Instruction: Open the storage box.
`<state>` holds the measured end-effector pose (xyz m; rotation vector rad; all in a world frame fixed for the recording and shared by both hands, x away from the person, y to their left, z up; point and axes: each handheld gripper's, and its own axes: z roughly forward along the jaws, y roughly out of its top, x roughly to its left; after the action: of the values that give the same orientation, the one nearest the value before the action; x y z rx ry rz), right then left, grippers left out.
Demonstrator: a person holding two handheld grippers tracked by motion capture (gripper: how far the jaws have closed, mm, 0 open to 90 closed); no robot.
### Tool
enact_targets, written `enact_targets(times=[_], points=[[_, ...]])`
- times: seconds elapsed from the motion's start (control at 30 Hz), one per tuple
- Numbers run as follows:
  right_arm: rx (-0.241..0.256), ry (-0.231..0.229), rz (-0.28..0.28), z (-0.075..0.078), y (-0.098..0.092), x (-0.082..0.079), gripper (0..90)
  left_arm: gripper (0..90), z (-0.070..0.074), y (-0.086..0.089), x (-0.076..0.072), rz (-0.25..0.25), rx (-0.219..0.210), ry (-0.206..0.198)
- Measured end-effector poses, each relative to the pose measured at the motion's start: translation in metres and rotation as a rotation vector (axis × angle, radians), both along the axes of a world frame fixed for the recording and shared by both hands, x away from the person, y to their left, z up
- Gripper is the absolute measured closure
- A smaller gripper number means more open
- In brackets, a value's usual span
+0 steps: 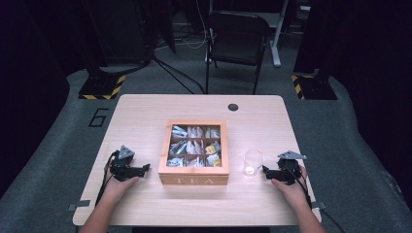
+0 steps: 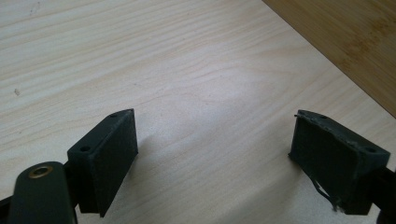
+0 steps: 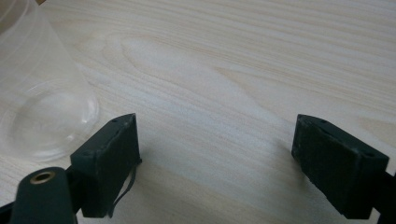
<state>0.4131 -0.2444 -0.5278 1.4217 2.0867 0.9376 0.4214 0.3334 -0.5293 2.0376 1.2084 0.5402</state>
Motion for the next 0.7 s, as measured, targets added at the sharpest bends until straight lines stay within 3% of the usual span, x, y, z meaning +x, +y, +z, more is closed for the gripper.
enact_targets(times=[0.7], points=[[-0.003, -0.006, 0.006, 0.0003, -0.0007, -0.0009, 17.8, 15.5, 0.0003, 0.0000, -0.0009, 0.005, -0.001, 0.000]])
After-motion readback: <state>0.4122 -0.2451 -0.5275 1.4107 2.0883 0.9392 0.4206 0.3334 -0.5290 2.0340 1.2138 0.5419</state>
